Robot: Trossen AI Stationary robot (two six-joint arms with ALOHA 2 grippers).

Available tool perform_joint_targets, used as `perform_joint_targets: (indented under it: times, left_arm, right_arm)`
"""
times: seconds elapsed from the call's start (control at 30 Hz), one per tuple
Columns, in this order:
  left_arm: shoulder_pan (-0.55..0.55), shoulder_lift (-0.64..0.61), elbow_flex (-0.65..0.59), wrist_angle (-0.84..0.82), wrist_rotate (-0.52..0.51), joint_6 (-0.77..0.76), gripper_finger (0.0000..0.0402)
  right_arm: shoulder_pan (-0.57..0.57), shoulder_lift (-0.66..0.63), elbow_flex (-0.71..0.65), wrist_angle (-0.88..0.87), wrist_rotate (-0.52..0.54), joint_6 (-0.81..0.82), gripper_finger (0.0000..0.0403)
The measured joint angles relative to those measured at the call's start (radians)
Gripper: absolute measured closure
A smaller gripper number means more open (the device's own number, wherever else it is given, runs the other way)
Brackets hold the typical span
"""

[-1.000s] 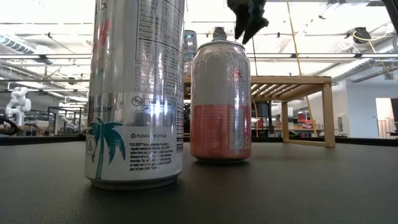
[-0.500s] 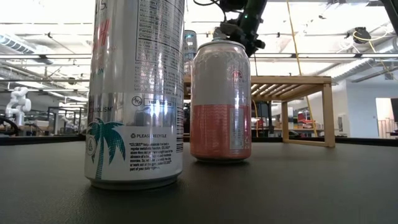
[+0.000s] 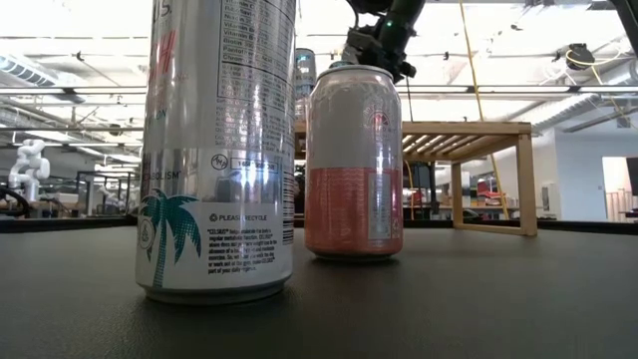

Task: Place canned beverage on shelf
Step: Put the silver soda can on the shelf aligned with the other silver soda can

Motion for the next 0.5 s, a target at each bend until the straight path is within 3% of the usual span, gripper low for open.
perform_joint_targets:
  times: [0.5]
  left_arm:
    - [0.0, 0.0, 0.0, -0.054, 0.0, 0.002, 0.0084]
  right_arm:
    - [0.038, -0.157, 0.0, 0.044, 0.028, 0.046, 0.0223]
